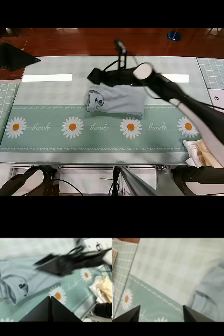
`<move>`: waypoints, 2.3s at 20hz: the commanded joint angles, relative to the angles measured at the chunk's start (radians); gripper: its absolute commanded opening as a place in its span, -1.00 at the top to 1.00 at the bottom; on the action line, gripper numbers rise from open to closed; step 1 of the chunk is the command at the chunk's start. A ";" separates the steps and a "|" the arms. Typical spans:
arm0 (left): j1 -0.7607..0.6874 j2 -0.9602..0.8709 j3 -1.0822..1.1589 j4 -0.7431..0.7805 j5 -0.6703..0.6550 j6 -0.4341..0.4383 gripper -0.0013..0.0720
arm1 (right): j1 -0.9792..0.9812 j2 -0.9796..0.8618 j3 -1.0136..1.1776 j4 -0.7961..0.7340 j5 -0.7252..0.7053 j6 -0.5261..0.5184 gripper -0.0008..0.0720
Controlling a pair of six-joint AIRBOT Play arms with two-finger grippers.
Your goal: Fold the shirts.
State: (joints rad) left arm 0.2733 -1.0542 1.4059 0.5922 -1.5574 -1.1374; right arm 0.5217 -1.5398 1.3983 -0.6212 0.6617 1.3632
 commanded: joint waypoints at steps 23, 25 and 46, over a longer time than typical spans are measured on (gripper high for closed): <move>-0.036 -0.132 -0.147 0.050 0.042 -0.001 0.38 | -0.549 -0.010 -0.565 0.326 0.160 -0.214 -0.60; -0.043 -0.129 -0.146 0.044 0.027 0.000 0.38 | -0.506 -0.028 -0.562 0.339 0.124 -0.199 -0.58; -0.042 -0.132 -0.146 0.045 0.032 0.083 0.43 | -1.198 0.814 -0.133 -0.368 0.996 0.260 0.93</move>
State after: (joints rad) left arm 0.2302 -1.1862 1.2587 0.6369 -1.5257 -1.0782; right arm -0.5034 -0.8738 1.2160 -0.7094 1.4231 1.5158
